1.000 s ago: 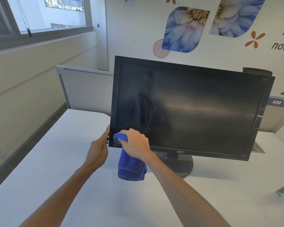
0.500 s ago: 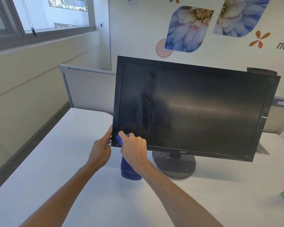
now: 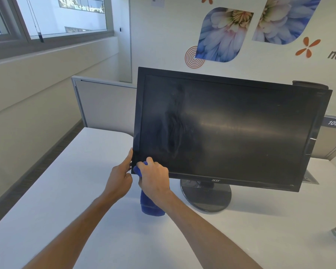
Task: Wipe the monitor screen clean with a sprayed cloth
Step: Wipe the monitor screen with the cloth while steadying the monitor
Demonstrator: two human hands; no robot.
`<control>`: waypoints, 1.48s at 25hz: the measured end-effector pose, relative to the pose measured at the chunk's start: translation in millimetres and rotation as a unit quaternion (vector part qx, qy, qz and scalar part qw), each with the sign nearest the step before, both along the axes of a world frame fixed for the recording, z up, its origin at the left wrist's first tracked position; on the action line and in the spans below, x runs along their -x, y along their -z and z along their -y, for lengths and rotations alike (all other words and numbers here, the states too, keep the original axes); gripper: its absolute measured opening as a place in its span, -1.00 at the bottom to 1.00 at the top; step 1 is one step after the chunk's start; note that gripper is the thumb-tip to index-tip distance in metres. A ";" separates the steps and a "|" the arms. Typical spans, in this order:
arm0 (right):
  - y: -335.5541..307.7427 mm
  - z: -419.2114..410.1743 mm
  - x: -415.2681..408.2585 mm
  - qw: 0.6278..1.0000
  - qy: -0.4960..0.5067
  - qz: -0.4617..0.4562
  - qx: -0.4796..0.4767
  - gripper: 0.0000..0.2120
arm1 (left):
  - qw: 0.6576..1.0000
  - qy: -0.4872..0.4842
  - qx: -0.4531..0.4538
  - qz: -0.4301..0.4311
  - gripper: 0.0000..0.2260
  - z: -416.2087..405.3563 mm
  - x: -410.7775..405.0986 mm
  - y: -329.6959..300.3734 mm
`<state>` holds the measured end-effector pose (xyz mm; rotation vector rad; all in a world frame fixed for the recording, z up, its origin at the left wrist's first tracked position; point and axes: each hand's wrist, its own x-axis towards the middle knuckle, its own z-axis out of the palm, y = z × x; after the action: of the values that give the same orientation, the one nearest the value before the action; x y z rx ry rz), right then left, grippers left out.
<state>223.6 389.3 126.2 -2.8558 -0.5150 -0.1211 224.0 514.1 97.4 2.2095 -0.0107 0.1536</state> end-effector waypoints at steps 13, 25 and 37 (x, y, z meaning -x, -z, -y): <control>3.9 3.7 3.0 0.997 0.025 0.043 -0.056 -0.68 | 1.000 0.008 -0.009 -0.009 -0.33 -1.4 0.8 -3.1; -2.1 28.9 -7.8 0.973 0.019 0.046 -0.225 -0.73 | 1.000 0.012 -0.005 0.005 -0.29 -3.1 1.1 -4.9; 61.7 32.2 -1.7 0.944 -0.138 0.239 0.178 -0.33 | 0.999 0.036 0.019 0.009 -0.46 -6.2 0.9 -6.9</control>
<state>225.3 357.1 64.4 -3.0503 -1.1313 -0.7529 223.1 520.3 104.3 2.1659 -0.0968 0.1311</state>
